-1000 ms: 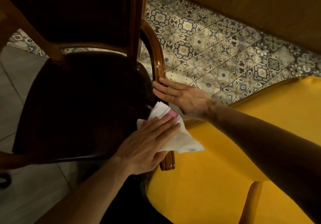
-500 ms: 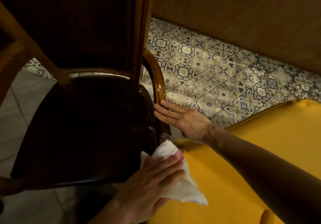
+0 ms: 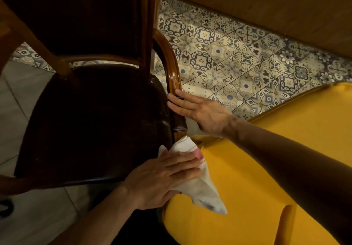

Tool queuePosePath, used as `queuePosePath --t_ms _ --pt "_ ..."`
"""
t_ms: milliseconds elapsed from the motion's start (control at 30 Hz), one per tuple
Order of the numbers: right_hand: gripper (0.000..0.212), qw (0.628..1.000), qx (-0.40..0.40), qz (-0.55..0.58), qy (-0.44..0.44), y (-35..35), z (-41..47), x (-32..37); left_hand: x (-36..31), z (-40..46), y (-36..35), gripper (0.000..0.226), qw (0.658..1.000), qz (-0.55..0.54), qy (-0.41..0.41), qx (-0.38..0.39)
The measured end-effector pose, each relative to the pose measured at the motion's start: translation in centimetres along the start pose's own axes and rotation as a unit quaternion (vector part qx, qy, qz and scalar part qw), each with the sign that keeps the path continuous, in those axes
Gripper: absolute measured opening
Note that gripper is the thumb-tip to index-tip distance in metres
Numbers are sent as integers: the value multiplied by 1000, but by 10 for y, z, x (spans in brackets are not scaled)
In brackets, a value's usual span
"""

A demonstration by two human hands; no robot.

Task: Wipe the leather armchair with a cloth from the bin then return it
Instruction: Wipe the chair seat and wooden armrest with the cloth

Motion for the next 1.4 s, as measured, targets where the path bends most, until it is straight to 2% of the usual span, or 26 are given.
queuePosePath --t_ms 267,467,833,933,1000,1100,1167,1200,1333,1400 --pt "84 1000 -1 7 6 4 0 -2 34 30 20 65 999 -12 27 -26" --pt "87 1000 3 2 9 3 0 -2 31 29 17 63 999 -9 37 -30" --pt "81 1000 -3 15 -6 5 -1 -1 42 22 47 60 999 -21 38 -33" --pt "93 1000 -23 -3 -19 5 -1 1 65 8 68 76 994 -19 88 -60" --pt "97 998 -31 -34 -38 9 -1 4 90 -7 86 84 983 -23 159 -84" --pt "105 997 -25 -41 -57 12 -1 4 129 -22 116 71 960 -27 235 -148" --pt "107 998 -33 -6 -44 9 -1 4 147 -19 132 58 950 -9 239 -202" --pt "106 999 -33 19 -35 7 -1 4 154 -14 139 58 943 0 248 -222" --pt "102 996 -29 75 -31 5 -2 3 158 33 154 84 896 -44 362 -252" --pt "101 995 -26 93 -33 4 -2 2 145 63 153 79 901 -40 331 -277"
Point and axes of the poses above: each hand's wrist, its own z-axis towards the middle knuckle, its own y-axis out of the back of the hand, x = y × z, the point moved 3 cm from there along z, towards the middle knuckle, and after that the axes turned 14 degrees about y, right-handed, at the moved point
